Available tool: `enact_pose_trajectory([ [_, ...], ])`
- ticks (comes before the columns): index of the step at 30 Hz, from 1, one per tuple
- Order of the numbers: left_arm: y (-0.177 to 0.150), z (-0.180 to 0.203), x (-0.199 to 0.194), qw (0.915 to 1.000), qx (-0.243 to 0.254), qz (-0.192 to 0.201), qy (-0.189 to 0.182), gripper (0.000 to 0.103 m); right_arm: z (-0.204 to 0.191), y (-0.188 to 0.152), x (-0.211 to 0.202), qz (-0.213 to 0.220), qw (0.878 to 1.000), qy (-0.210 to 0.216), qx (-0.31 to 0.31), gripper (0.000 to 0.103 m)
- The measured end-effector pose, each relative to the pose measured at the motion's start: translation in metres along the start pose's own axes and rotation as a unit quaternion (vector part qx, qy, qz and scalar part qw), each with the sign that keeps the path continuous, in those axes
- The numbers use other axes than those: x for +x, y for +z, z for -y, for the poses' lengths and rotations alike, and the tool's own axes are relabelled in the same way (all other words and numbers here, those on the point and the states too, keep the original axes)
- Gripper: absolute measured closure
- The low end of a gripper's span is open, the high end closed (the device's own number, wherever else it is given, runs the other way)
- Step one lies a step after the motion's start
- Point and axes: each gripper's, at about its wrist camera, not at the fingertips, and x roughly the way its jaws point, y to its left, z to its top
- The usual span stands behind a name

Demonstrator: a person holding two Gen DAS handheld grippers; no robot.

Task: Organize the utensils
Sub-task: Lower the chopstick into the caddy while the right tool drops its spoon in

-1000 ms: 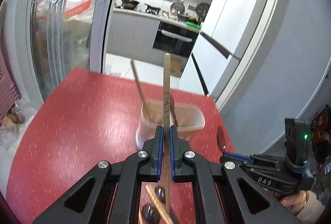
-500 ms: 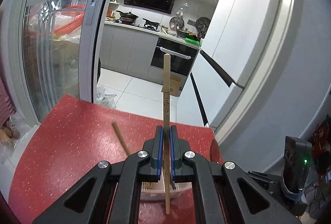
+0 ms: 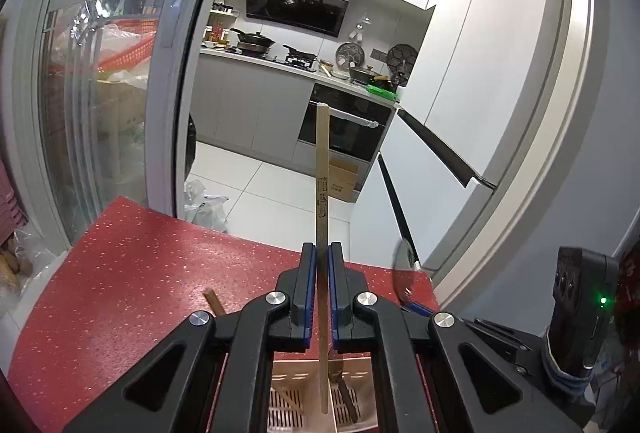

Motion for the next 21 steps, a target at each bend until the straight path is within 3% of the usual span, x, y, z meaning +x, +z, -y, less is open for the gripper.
enact_pose_trajectory([
  [9,-0.046,0.003,0.015,0.9987,0.043,-0.005,0.026,0.069,-0.014,-0.037,0.027,0.042,0.994,-0.042,-0.092,0.09],
  [21,-0.075,-0.008,0.008,0.9946,0.07,-0.034,0.069,0.069,-0.022,-0.07,0.039,0.027,0.988,-0.053,-0.139,0.09],
])
